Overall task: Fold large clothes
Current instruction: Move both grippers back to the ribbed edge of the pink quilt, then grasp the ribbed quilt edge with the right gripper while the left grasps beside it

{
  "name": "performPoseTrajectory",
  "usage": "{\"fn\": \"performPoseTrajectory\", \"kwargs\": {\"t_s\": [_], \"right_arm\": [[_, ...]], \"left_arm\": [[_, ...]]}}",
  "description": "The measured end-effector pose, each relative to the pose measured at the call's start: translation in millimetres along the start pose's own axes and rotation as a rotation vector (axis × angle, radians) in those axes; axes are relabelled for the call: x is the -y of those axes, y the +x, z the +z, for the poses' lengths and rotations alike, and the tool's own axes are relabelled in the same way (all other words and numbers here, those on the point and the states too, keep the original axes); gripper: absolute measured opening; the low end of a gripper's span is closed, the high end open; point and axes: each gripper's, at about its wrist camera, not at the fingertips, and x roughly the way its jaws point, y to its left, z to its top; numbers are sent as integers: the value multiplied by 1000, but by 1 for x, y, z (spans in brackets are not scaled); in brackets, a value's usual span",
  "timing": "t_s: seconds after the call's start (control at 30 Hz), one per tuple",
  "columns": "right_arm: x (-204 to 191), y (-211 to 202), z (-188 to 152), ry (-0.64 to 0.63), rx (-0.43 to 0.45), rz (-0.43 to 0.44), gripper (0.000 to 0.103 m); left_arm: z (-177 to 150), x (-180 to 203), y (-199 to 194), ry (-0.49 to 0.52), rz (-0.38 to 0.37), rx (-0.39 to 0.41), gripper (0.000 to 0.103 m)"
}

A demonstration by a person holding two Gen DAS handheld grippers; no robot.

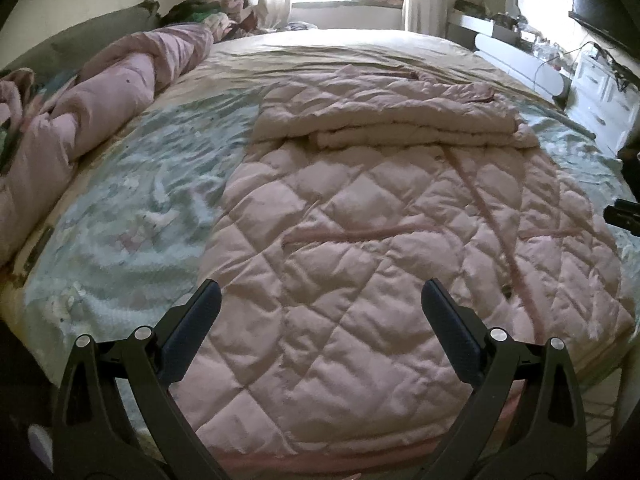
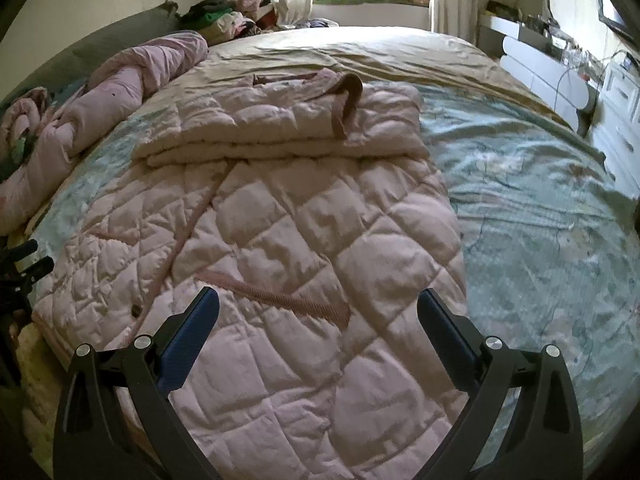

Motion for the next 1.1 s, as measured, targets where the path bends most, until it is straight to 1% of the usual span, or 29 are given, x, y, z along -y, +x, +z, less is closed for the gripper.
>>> {"fn": "performPoseTrajectory", "kwargs": {"t_s": [0.43, 0.6, 0.7, 1.0, 1.1], "right_arm": [[15, 2, -14, 19, -38, -17, 99], [21, -1, -20, 18, -49, -17, 99], [24, -3, -22, 23, -53, -12, 99], [37, 0, -44, 59, -85, -3, 99], [39, 1, -52, 68, -97, -1, 99]], "left_arm": [[-19, -44, 4, -78, 68, -39, 94], [-30, -73, 3, -161, 90, -67, 94], [-39, -83, 6, -202, 79, -92, 94], [-60, -89, 30, -231, 52, -184, 94], [-64, -89, 35, -246, 45, -200, 94]]}}
